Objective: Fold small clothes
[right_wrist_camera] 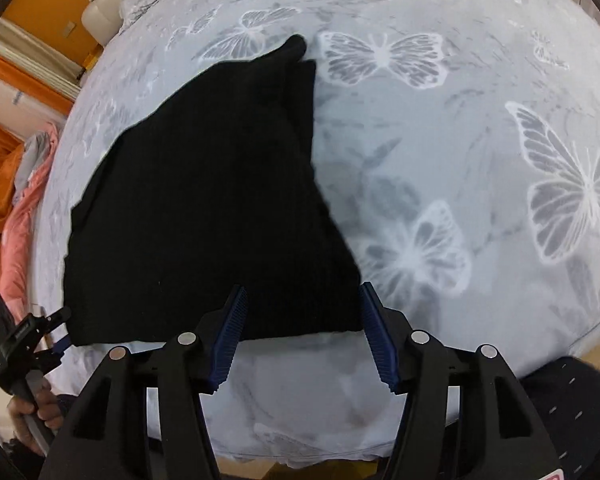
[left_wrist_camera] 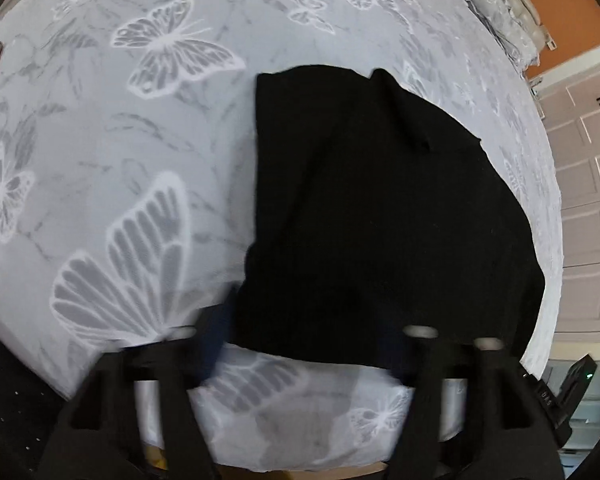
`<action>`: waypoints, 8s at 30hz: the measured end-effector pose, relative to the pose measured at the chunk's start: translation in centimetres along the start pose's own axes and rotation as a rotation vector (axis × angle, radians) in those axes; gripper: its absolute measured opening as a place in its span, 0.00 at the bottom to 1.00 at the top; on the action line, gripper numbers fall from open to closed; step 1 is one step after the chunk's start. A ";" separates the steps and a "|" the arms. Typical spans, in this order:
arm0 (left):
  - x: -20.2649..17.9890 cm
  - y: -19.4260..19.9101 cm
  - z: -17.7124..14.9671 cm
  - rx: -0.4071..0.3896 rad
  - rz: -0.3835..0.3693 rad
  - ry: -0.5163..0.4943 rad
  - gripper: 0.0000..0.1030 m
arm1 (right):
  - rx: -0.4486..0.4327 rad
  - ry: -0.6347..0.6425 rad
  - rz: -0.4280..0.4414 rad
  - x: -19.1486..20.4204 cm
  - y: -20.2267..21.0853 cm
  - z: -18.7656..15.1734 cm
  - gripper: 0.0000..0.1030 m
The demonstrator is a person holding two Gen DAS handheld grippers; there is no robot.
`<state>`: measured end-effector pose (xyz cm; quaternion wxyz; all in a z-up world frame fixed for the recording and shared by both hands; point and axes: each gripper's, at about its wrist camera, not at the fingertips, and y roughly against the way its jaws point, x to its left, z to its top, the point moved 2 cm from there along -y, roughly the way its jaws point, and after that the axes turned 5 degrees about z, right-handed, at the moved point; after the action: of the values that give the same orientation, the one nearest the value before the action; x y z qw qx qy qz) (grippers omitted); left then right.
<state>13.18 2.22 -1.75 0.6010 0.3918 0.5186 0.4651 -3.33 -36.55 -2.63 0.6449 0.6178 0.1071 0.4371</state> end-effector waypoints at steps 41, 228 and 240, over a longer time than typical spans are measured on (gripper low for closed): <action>-2.4 6.1 -0.4 -0.182 0.069 -0.201 0.68 | -0.079 0.116 -0.039 1.4 4.3 2.0 0.59; -18.1 -1.6 -4.1 -0.053 0.191 -0.328 0.76 | -0.218 0.258 0.232 8.3 7.2 8.2 0.08; -22.1 -3.6 -3.8 -0.014 0.121 -0.345 0.83 | -0.096 0.059 0.086 0.1 2.2 5.2 0.46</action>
<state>9.28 -20.14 -0.02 0.6548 0.4919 0.3802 0.4299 -0.74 -40.48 0.49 0.6511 0.5769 0.0782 0.4870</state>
